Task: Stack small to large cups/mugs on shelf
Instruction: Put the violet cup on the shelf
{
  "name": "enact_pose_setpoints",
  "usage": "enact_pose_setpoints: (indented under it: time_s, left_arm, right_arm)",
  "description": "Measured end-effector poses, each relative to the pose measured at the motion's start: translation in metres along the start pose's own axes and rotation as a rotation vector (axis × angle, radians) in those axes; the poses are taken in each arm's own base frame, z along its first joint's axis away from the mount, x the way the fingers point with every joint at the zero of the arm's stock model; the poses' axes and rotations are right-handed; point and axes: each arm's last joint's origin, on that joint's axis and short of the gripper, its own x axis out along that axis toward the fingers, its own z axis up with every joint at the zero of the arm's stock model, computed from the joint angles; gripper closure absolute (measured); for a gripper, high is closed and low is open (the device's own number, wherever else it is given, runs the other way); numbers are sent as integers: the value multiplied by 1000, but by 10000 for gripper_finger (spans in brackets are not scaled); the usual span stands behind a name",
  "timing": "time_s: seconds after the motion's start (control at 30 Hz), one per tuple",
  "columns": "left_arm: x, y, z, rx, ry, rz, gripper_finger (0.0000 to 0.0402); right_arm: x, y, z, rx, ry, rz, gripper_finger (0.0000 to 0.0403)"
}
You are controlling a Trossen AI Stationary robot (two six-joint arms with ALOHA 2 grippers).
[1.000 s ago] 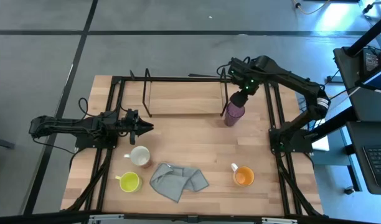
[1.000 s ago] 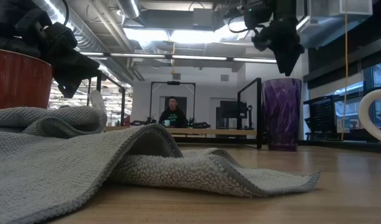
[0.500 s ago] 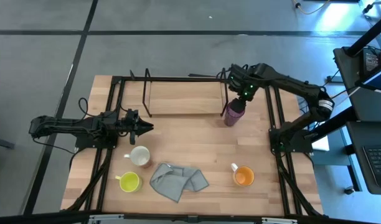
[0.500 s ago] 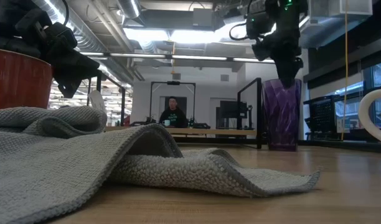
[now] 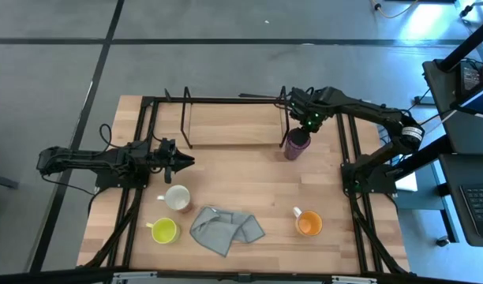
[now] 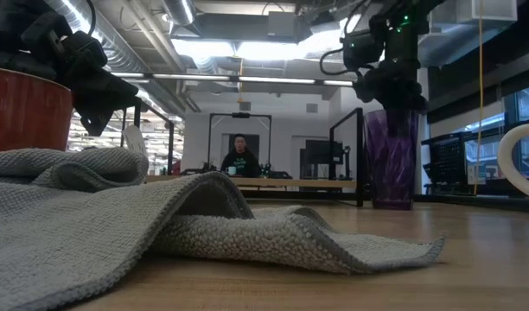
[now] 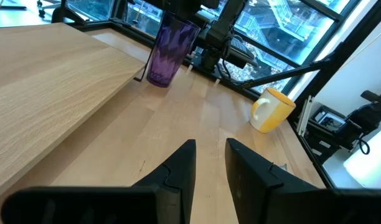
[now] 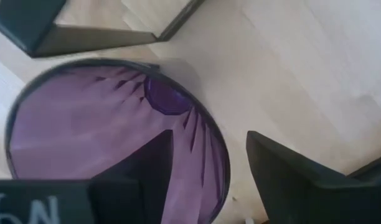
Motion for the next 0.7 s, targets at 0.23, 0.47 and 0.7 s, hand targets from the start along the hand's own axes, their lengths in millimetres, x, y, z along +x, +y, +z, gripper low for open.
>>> enact_pose_setpoints:
  time_s: [0.23, 0.47, 0.7]
  left_arm:
    - [0, 0, 0, 0, 0, 0, 321]
    - [0, 0, 0, 0, 0, 0, 321]
    - [0, 0, 0, 0, 0, 0, 321]
  right_arm:
    - [-7, -1, 3, -10, -30, -55, 260]
    - [-17, 0, 5, -33, -45, -52, 347]
    - [-18, -1, -2, -49, 22, -53, 385]
